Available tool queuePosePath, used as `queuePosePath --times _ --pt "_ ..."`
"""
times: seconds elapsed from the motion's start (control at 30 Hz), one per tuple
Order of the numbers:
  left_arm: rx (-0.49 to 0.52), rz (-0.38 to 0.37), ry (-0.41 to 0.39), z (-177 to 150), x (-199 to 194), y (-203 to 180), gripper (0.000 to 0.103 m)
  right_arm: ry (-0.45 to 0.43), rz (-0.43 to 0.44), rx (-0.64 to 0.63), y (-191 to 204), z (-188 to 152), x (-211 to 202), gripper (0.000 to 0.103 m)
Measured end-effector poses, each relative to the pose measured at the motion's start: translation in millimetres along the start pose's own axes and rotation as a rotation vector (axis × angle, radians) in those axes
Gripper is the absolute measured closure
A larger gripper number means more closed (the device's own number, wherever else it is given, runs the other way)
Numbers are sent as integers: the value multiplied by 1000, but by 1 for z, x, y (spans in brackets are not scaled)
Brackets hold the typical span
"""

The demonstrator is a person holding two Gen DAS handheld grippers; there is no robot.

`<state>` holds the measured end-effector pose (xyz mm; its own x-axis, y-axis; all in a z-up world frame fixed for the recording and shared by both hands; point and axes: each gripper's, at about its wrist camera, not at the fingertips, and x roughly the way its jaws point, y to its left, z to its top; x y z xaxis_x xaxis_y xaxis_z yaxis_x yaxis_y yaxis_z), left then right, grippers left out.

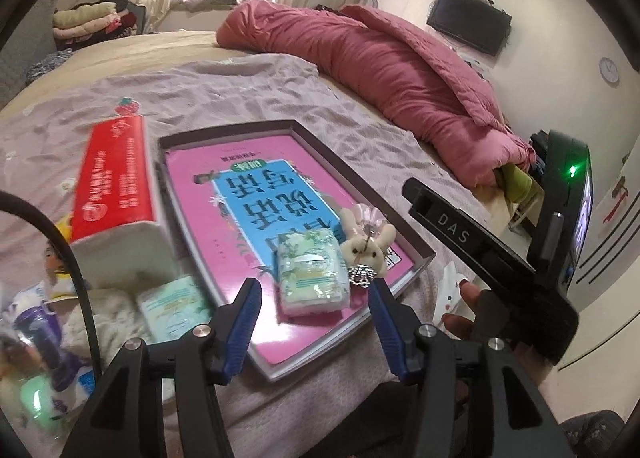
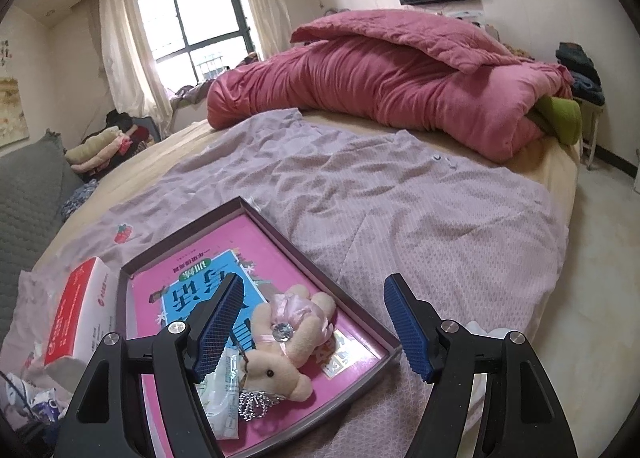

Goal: Organize soft objects
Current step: 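Move both tools back over the pile of items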

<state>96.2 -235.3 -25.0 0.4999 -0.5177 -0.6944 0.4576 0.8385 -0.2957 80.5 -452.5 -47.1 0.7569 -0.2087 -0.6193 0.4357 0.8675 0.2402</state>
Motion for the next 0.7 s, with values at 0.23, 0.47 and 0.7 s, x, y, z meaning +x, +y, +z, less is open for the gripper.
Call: queuePosePath --times 0.23,0.47,0.7 --pt "-35 65 -54 -2 -37 22 47 -101 10 -58 13 1 -24 29" --pt "-110 140 -121 -3 -84 57 47 -126 70 -101 35 -2 -49 29" --pt "-191 197 -181 -7 -129 98 47 -128 150 -152 63 -8 -73 29"
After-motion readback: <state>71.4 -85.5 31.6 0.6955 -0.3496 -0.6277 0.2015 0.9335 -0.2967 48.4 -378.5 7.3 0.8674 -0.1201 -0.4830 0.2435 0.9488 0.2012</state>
